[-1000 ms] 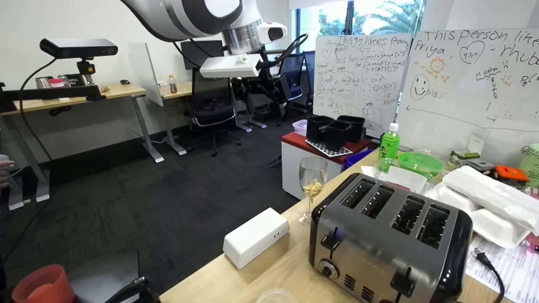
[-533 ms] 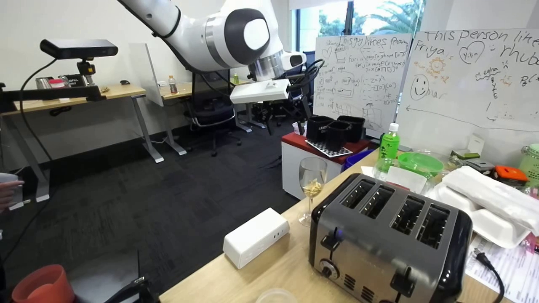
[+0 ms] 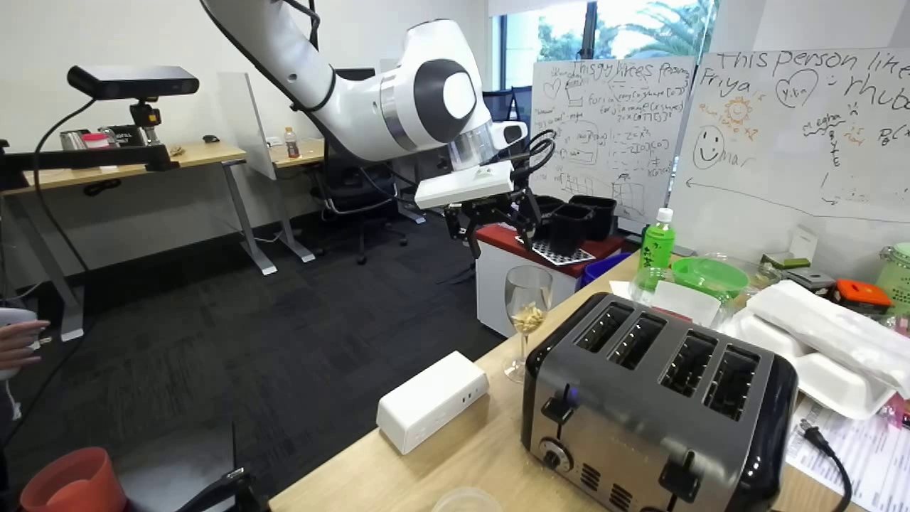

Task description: Move the glass to the right

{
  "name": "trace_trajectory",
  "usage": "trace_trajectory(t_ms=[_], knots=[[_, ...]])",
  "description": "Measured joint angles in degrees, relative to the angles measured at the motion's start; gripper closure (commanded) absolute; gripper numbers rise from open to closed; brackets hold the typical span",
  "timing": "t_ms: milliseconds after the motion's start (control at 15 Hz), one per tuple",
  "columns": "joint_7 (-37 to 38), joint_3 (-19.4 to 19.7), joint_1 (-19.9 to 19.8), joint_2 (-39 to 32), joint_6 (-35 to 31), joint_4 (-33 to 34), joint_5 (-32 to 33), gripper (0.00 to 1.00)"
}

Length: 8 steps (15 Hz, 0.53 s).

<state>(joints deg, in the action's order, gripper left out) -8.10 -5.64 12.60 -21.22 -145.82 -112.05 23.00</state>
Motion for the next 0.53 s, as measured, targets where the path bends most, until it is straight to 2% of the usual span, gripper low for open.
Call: trace_trajectory(t_ms=[533], knots=[[1.2,1.9,0.9,-3.8,-1.0,2.6,5.2,0.00]])
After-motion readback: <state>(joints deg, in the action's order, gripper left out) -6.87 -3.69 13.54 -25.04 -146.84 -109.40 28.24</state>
